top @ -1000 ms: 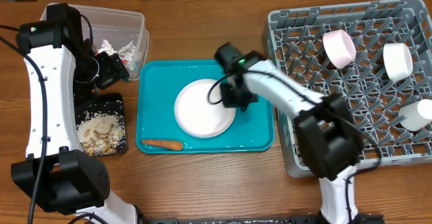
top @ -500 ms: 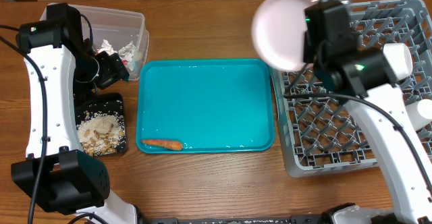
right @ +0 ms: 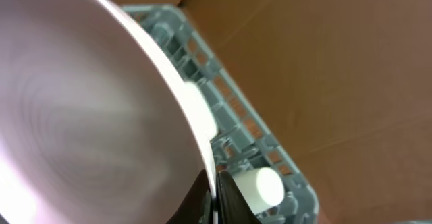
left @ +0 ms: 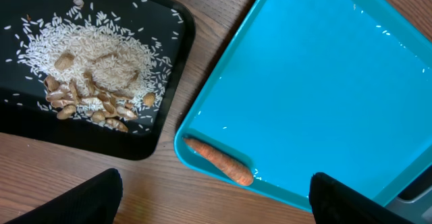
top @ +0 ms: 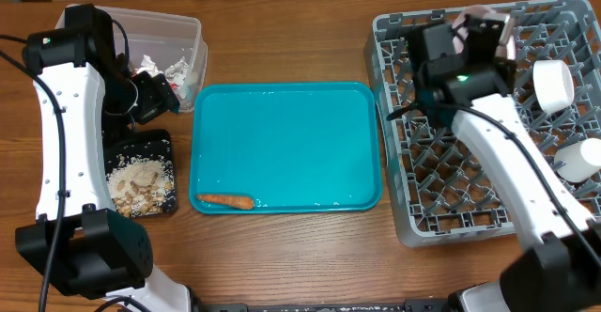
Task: Sort waste into correct bins and load items into the dishwasher
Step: 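Lift the pink plate and stand it upright in the dish rack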
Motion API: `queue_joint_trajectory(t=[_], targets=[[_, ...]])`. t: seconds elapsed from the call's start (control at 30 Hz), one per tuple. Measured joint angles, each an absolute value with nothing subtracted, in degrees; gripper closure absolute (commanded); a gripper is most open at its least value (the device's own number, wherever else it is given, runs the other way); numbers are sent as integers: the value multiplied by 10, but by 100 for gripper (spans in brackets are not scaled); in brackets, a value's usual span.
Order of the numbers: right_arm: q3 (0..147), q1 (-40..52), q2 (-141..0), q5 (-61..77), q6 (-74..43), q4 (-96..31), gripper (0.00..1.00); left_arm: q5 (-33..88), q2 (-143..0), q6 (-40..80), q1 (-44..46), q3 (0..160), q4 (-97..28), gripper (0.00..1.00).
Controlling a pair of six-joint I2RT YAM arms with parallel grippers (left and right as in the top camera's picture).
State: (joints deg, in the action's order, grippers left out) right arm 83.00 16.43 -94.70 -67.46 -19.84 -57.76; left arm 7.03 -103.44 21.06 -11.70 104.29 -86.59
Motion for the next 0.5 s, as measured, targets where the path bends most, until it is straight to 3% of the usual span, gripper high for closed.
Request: queue_joint_trajectory(t=[0.4, 0.5], targets=[[804, 187, -988, -617, -215, -570, 96, 70, -1034, 211, -117, 1043, -865, 10], [804, 203, -988, -595, -217, -572, 88, 70, -1034, 211, -117, 1043, -865, 10]])
